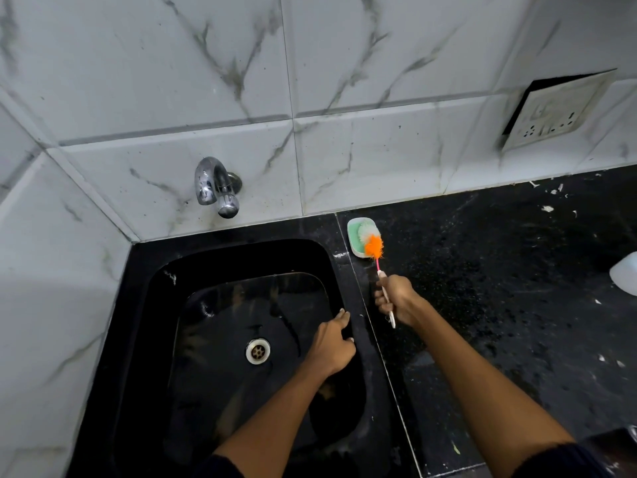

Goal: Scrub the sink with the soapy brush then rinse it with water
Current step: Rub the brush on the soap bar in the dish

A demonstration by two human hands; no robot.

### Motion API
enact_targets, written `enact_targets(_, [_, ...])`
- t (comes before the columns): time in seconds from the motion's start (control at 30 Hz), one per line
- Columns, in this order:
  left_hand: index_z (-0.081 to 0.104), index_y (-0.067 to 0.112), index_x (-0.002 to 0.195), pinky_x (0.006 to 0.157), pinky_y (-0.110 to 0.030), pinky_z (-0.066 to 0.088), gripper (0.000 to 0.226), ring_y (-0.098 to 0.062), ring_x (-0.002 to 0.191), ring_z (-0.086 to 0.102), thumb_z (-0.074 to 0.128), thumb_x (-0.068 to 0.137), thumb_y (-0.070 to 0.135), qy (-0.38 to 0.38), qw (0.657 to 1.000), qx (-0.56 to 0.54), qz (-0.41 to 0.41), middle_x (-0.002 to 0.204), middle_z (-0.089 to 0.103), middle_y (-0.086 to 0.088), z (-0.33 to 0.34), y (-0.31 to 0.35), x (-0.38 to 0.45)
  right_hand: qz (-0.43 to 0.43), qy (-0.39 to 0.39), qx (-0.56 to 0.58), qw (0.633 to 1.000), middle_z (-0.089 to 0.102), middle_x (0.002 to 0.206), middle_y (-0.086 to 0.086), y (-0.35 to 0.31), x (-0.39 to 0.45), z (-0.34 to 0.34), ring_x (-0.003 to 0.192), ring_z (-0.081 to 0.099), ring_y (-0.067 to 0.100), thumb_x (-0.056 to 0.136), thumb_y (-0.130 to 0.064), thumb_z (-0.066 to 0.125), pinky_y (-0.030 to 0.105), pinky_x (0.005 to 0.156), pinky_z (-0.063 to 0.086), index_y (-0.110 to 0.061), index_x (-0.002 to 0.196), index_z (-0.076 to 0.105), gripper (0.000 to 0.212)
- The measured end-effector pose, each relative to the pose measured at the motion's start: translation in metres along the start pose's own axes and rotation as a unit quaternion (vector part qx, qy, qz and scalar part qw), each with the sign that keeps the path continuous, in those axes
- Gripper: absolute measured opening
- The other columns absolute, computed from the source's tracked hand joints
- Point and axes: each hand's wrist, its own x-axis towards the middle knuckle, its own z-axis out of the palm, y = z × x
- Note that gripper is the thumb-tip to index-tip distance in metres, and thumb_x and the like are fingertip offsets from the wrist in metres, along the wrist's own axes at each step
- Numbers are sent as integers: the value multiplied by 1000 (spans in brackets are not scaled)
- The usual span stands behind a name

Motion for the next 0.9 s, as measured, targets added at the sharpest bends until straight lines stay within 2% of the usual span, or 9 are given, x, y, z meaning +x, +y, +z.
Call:
enact_targets(0.1, [30, 16, 154, 83, -19, 53, 71, -26, 123, 60, 54, 89, 4, 2, 1000, 0, 1, 163, 18, 9, 0, 0, 0, -113, 96, -224, 963, 53, 78, 4, 5, -2, 3, 64, 54, 19, 87, -27, 62, 31, 49, 46, -10, 92, 46, 24])
enact_targets(0.17, [31, 16, 154, 79, -18, 52, 70, -31, 118, 62, 54, 90, 4, 4, 1000, -1, 1, 163, 18, 9, 0, 0, 0, -173, 156, -338, 912, 55, 87, 6, 8, -8, 1, 79, 58, 25, 84, -20, 56, 38, 67, 53, -13, 91, 48, 12])
enact_targets(0.3, [31, 16, 154, 77, -17, 52, 69, -26, 111, 66, 54, 90, 4, 9, 1000, -1, -3, 163, 19, 10, 1, 0, -1, -235, 202, -472, 825, 60, 92, 14, 4, -21, 2, 85, 59, 33, 86, -14, 46, 38, 71, 49, -11, 92, 53, 9])
enact_targets(0.5, [30, 16, 155, 81, -24, 56, 70, -25, 102, 69, 55, 91, 5, 10, 1000, 6, 0, 164, 17, 7, 2, 1, -2, -209, 186, -622, 732, 65, 109, 11, -8, -25, 16, 102, 63, 28, 89, -13, 49, 37, 81, 53, -10, 109, 62, 24])
enact_targets(0.57, [29, 16, 155, 74, -21, 54, 70, -16, 83, 70, 55, 91, 5, 10, 1000, 8, -2, 164, 16, 8, 2, 2, -2, -201, 172, -615, 743, 63, 113, 12, -16, -28, 20, 106, 61, 30, 89, -15, 49, 38, 83, 50, -10, 113, 59, 27])
enact_targets(0.67, [28, 17, 155, 71, -21, 54, 70, -2, 64, 64, 55, 92, 6, 13, 1000, 9, -1, 164, 15, 9, 2, 2, -4, -150, 143, -538, 817, 60, 113, 15, -33, -27, 18, 104, 60, 34, 88, -17, 47, 40, 81, 50, -7, 116, 54, 31])
enact_targets(0.73, [27, 16, 156, 67, -19, 52, 70, 0, 60, 62, 55, 92, 5, 12, 1000, 10, 1, 164, 15, 8, 3, 2, -5, -103, 120, -438, 885, 64, 89, 16, -44, -25, 14, 72, 66, 28, 85, -13, 44, 31, 55, 51, -4, 101, 57, 22])
enact_targets(0.8, [27, 16, 156, 66, -21, 53, 70, -1, 59, 61, 55, 92, 5, 14, 1000, 11, 4, 164, 14, 8, 4, 0, -3, -24, 65, -325, 943, 56, 59, 10, -54, -24, 8, 32, 44, 13, 88, -7, 35, 15, 35, 32, -3, 80, 55, 22])
enact_targets(0.9, [28, 17, 155, 76, -24, 55, 71, 3, 51, 52, 56, 91, 6, 22, 1000, 15, 0, 164, 15, 8, 4, 0, -2, 119, -76, -77, 987, 43, 41, 0, -67, -19, -15, 23, 26, 3, 97, -7, 20, 11, 24, 17, 0, 87, 54, 35])
